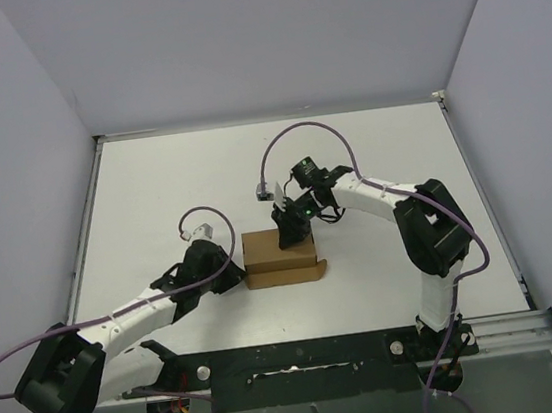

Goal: Fold the paper box

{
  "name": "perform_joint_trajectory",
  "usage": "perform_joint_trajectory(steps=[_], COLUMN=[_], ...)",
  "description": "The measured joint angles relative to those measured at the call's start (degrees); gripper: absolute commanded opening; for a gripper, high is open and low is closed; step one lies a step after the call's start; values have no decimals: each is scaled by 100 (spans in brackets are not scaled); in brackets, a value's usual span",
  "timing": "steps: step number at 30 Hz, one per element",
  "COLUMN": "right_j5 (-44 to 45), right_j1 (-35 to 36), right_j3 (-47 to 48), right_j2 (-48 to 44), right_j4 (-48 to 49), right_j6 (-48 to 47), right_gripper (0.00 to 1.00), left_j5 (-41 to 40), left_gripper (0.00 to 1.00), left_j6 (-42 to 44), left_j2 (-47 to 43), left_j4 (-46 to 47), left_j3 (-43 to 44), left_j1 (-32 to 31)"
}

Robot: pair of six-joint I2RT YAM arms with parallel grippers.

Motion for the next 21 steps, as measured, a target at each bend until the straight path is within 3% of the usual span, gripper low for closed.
perform_joint_trajectory(steps=[13, 21], right_j5=[155, 914], right_j1=[162, 612], right_j3=[0, 79], right_j2=[0, 0], right_j4=[199, 538], right_j6=[337, 1182], right_gripper=[16, 17], left_j5=[-177, -459], left_gripper=[1, 0], left_j6=[466, 892], left_j2=[109, -278], left_j4=[-671, -1016], left_j3=[330, 304], left_j1=[11, 11])
